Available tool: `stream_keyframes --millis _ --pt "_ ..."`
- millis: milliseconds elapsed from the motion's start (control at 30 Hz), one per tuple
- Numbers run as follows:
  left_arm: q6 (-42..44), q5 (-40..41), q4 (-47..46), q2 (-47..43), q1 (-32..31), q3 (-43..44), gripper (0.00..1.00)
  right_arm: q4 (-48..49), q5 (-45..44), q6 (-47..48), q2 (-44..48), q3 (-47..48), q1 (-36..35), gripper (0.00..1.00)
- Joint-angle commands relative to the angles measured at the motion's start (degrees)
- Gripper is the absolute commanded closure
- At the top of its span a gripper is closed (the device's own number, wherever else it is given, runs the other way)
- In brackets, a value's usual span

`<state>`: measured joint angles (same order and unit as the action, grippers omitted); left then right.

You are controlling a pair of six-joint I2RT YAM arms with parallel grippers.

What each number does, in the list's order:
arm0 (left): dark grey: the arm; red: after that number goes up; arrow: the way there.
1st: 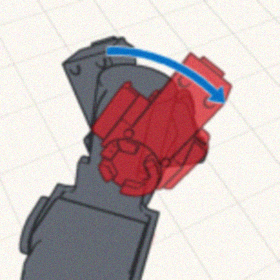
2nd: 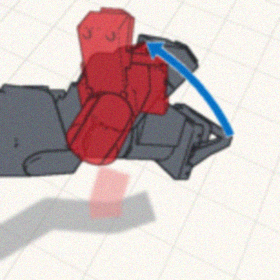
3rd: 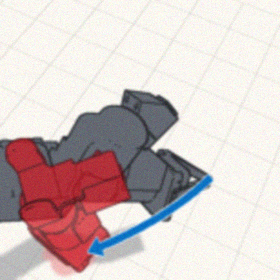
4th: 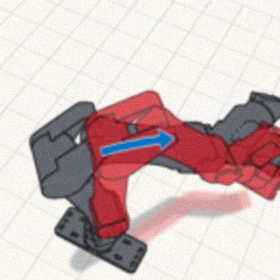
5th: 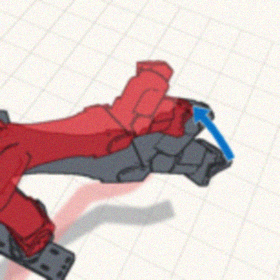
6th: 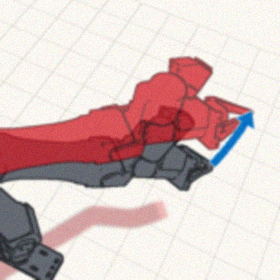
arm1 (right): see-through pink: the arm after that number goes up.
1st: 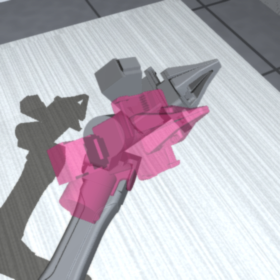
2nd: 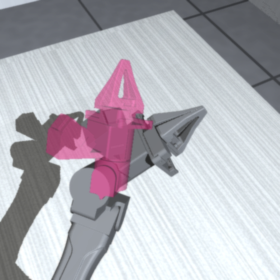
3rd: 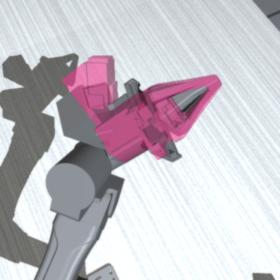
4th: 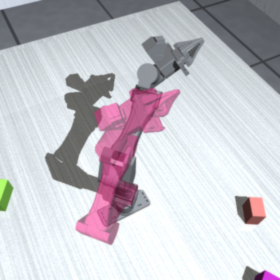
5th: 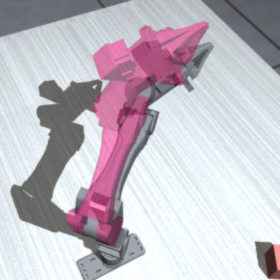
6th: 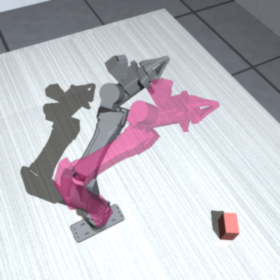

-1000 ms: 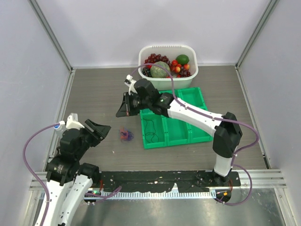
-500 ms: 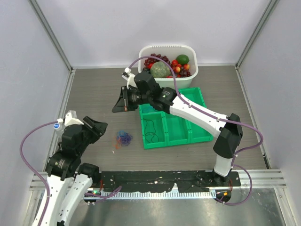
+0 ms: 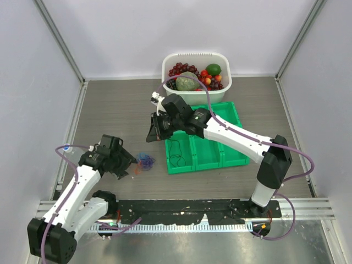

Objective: Untangle the cables

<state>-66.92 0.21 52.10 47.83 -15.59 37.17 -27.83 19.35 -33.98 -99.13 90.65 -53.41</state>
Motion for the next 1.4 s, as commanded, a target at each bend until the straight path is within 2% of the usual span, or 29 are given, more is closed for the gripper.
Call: stream_keyframes --millis 0,67,133,233,500,533,633,700,833,1000,1100,1167,1367 --pt "-4.6 -4.1 -2.0 2.5 0.4 -3.6 0.36 1.4 -0.9 1.9 3.4 0.3 -0.1 0.92" --pt "-6.0 -5.4 -3.5 3.7 0.4 -5.2 0.36 1.4 -1.2 2.3 3.5 0.3 -0.1 0.92" --pt "-6.8 -5.8 -6.2 4.5 0.4 -6.6 0.40 1.4 -1.2 2.8 3.4 0.2 -0.2 0.92" --pt "-7.2 -3.3 -8.4 5.9 0.4 -7.5 0.44 1.4 -1.1 3.3 3.1 -0.1 -0.1 0.92" --pt "-3.4 -0.6 -15.4 10.9 0.4 -8.4 0.45 1.4 -1.2 3.7 2.7 -0.7 -0.1 0.92" --pt "-3.1 -1.1 -16.1 11.4 0.4 -8.6 0.49 1.4 -1.2 3.7 2.5 -0.7 -0.1 0.92" --pt "-1.4 -2.3 -16.8 12.1 0.5 -8.4 0.74 1.2 -2.0 4.6 1.2 -0.1 -0.4 0.92" --pt "0.3 -1.8 -14.3 10.7 0.5 -6.7 0.86 1.0 -2.7 5.7 -0.1 0.2 -0.9 0.90" --pt "2.2 2.0 -8.4 2.6 0.5 -3.7 1.00 0.8 -2.3 8.6 -4.7 1.5 -2.5 0.71" --pt "0.0 2.3 -5.0 -7.9 0.4 -2.5 1.00 5.1 -3.5 11.0 -9.9 1.9 -4.9 0.50" --pt "-1.1 0.5 -4.3 -11.2 0.5 -1.7 1.00 9.1 -3.4 11.1 -11.7 0.2 -6.4 0.48" --pt "-1.0 0.1 -3.5 -12.4 0.5 0.0 1.00 11.7 -7.0 11.4 -12.9 -1.7 -7.3 0.44" --pt "0.6 0.8 -1.3 -14.8 0.5 10.7 1.00 18.6 -12.9 7.6 -17.0 -4.9 -7.7 0.46"
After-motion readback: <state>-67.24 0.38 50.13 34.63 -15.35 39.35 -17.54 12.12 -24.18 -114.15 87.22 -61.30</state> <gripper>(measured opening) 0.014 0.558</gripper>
